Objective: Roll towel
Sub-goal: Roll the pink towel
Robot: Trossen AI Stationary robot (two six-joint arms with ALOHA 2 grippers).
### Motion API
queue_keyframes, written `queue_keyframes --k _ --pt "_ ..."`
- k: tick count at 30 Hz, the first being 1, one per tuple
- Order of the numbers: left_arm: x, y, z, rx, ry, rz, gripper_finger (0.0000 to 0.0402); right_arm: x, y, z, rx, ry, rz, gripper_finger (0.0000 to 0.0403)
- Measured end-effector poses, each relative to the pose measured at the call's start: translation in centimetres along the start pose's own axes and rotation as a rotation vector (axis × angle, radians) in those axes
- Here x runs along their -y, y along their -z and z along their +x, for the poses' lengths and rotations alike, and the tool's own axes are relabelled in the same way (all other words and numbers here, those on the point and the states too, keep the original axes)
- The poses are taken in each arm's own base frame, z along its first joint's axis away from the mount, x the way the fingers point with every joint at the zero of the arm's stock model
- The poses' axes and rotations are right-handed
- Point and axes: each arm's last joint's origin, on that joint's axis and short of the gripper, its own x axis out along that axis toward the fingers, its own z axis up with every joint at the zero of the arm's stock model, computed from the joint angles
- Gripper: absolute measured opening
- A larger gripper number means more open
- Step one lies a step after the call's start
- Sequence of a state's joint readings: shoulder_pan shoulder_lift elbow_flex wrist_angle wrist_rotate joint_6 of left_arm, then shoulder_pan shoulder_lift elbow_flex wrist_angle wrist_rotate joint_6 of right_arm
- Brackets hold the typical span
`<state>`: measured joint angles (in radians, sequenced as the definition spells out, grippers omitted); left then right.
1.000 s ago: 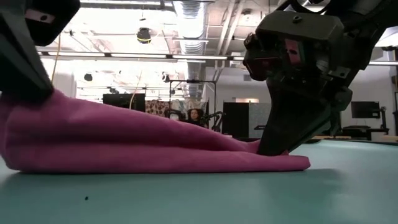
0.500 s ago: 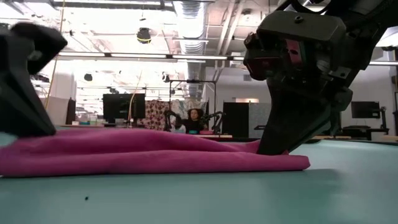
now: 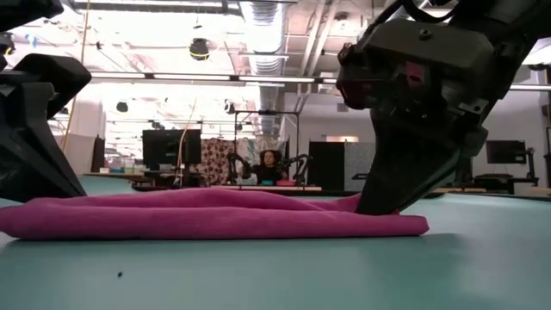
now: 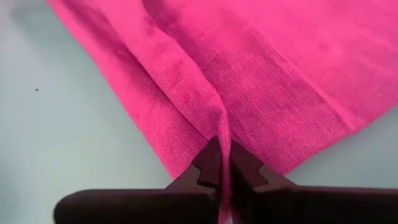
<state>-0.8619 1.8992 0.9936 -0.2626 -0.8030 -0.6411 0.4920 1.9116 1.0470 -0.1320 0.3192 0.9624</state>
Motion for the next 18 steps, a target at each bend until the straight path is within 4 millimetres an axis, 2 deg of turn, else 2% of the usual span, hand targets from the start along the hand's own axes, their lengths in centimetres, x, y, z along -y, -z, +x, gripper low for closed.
queue_keyframes --k 9,18 --pt "0.0 0.0 0.0 -0.003 0.004 0.011 0.0000 -1.0 0.4 -2.2 0.088 0.017 -0.107 0.0057" --pt "0.0 0.0 0.0 -0.004 0.003 0.018 0.0000 -1.3 1.3 -2.7 0.096 0.038 -0.147 0.0086"
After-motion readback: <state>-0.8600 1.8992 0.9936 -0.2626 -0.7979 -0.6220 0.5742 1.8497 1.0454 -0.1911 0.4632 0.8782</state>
